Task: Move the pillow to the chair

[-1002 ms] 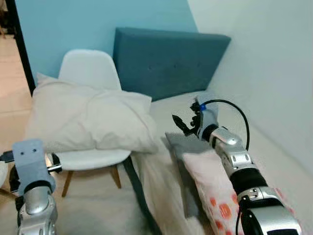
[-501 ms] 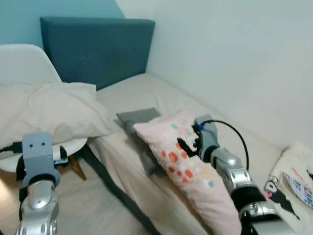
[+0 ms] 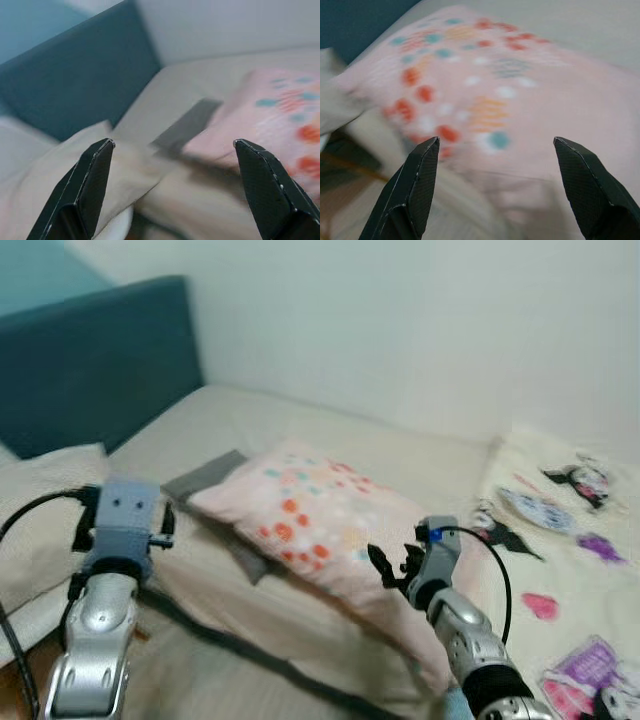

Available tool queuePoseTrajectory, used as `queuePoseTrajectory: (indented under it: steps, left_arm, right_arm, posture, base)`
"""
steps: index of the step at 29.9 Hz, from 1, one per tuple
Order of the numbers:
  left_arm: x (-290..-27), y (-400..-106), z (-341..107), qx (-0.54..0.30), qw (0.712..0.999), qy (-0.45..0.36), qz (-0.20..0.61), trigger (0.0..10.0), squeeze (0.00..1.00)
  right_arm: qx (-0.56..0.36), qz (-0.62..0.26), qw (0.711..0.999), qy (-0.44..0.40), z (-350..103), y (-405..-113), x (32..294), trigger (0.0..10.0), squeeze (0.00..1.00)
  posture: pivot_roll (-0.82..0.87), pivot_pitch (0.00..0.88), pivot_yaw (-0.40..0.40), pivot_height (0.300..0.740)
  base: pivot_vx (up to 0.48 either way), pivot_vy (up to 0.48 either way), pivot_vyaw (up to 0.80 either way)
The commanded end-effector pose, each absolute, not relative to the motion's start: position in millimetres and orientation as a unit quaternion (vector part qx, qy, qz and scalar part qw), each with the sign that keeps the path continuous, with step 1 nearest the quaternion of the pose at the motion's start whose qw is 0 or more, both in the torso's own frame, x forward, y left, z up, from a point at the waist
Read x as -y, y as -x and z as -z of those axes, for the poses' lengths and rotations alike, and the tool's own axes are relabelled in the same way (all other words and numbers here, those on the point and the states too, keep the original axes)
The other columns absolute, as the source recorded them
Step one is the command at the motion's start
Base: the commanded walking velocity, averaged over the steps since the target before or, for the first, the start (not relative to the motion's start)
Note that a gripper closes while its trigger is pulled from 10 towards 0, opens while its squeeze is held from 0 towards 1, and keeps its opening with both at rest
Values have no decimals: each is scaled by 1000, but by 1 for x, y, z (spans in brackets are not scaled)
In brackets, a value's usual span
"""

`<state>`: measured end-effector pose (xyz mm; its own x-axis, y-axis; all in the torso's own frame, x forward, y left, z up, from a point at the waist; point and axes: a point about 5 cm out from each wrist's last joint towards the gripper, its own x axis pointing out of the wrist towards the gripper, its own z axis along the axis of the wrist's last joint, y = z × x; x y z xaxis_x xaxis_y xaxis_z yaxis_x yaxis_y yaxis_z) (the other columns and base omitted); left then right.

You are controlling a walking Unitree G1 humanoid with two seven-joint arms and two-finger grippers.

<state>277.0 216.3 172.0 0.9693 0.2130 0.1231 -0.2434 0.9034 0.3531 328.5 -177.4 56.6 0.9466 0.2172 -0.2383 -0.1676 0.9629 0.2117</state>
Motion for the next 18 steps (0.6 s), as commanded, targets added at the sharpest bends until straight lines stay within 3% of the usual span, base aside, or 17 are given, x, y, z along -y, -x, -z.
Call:
queuePoseTrajectory:
  steps: [1,5,9,18]
  left_arm:
    - [-223,-276,-169,34,971,-205,-121,10000,0]
    - [-224,-276,-167,32,971,-199,-130,10000,0]
    - [-229,-269,-162,23,970,-189,-149,10000,0]
    - [-237,-258,-153,8,970,-171,-171,10000,0]
  right_arm:
    - [-113,-97,984,-101,-64,-334,173,10000,0]
    - [-115,-99,983,-101,-66,-338,172,10000,0]
    - [-116,-137,984,-21,-71,-340,167,10000,0]
    - [-102,-236,963,79,-77,-340,155,10000,0]
  posture:
    - [-1,0,-31,740]
    - [3,0,-41,740]
    - [12,0,-71,740]
    - [16,0,-95,740]
  base:
    - [0,0,-744]
    - [0,0,-700]
    - [0,0,0]
    - [371,0,0]
